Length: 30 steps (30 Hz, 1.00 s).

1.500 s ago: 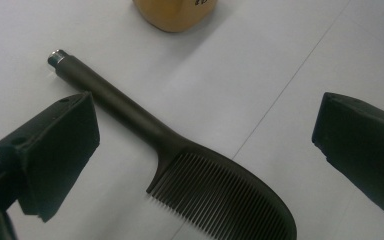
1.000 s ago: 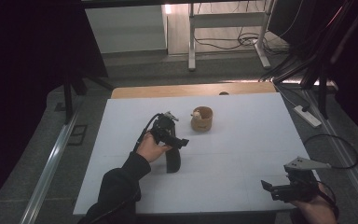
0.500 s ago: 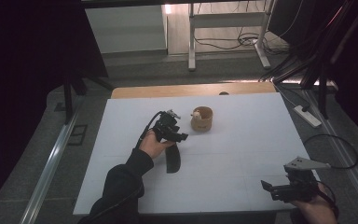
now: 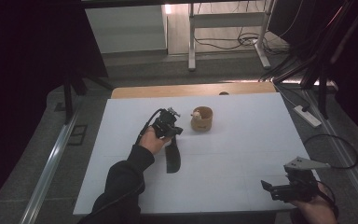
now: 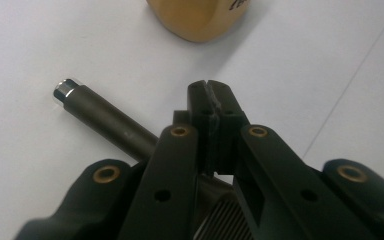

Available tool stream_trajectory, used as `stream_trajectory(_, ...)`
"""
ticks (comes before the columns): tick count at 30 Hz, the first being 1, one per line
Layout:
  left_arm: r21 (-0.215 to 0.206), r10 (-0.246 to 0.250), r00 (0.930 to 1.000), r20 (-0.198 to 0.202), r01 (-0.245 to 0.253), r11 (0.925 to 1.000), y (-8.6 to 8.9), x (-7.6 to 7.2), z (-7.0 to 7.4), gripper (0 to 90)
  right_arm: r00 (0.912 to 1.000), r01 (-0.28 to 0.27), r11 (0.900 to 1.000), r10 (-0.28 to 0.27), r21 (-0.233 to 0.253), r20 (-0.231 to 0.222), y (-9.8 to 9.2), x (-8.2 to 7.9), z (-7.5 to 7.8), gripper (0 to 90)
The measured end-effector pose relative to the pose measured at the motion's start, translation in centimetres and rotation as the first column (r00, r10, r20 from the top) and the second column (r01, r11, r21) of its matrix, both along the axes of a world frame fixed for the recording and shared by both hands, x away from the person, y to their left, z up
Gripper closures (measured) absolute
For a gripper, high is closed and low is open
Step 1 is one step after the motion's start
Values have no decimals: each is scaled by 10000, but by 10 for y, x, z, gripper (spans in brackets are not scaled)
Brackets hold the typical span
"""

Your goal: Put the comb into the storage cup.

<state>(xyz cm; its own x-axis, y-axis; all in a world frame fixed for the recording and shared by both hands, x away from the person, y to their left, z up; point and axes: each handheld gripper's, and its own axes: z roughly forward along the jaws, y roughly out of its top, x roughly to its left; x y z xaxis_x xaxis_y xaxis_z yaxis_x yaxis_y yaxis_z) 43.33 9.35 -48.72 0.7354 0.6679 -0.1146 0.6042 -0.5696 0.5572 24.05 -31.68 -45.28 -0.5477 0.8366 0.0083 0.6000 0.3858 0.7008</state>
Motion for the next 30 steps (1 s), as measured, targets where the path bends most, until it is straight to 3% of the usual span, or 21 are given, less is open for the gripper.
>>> stream_trajectory(14, 541, 210, 9993, -322, -193, 9983, -3, 12, -26, 883, 10000, 8, 10000, -8, -34, -17, 0, 0, 0, 0)
stream_trajectory(23, 639, 231, 9990, -394, -205, 9977, 2, 15, -28, 882, 10000, 14, 10000, -14, -51, -27, 0, 0, 0, 2)
stream_trajectory(30, 943, 340, 9985, -424, -299, 9951, 12, 15, -29, 882, 10000, 26, 10000, -26, -53, -28, 1, 0, 0, 3)
